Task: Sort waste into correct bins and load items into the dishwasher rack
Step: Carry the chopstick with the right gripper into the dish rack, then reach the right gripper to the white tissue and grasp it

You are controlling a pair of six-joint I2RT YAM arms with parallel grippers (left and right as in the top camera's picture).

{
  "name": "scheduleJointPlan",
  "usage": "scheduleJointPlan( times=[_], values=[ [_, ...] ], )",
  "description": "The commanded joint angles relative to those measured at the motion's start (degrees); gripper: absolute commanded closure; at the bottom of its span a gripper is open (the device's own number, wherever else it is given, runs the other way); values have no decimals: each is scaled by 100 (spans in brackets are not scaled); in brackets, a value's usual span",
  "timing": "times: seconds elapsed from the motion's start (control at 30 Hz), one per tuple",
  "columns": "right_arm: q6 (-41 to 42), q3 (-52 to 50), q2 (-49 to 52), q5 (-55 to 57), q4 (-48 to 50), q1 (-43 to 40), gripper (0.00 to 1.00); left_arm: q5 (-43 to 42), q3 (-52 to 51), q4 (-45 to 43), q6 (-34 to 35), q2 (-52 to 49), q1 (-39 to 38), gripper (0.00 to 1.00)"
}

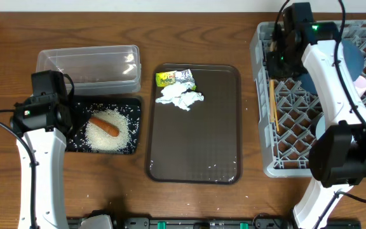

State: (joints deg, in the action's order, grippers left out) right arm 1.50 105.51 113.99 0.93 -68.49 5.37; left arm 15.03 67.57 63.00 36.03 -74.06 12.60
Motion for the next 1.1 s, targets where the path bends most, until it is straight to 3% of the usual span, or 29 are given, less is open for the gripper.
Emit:
scheduleJointPlan(
  times=[0.0, 0.2, 0.37, 0.4, 0.47, 0.53, 0.6, 1.07],
  values=[
    [96, -39, 52, 33, 52, -42, 34, 90, 68, 17, 28, -11, 24, 2],
    [761, 177, -122, -173, -219, -28, 34, 90, 68, 17, 28, -11, 24, 2],
    [769, 210, -588, -1419, -221, 205, 32, 90, 68, 17, 28, -11, 24, 2],
    [767, 210, -658, -1733, -181, 284, 30, 90, 68, 17, 28, -11, 24, 2],
    [614, 210, -745, -2315, -76, 498, 16, 90, 68, 17, 28, -11, 24, 2],
    [577, 205, -754, -2472, 90, 789, 12, 90, 68, 17, 28, -11, 24, 1],
    [599, 155, -710, -2361, 306, 1088, 6, 90, 68, 17, 28, -11, 24, 2],
    [1408, 39, 782, -131, 1513, 2979, 6, 90, 68, 17, 28, -11, 24, 2]
  ],
)
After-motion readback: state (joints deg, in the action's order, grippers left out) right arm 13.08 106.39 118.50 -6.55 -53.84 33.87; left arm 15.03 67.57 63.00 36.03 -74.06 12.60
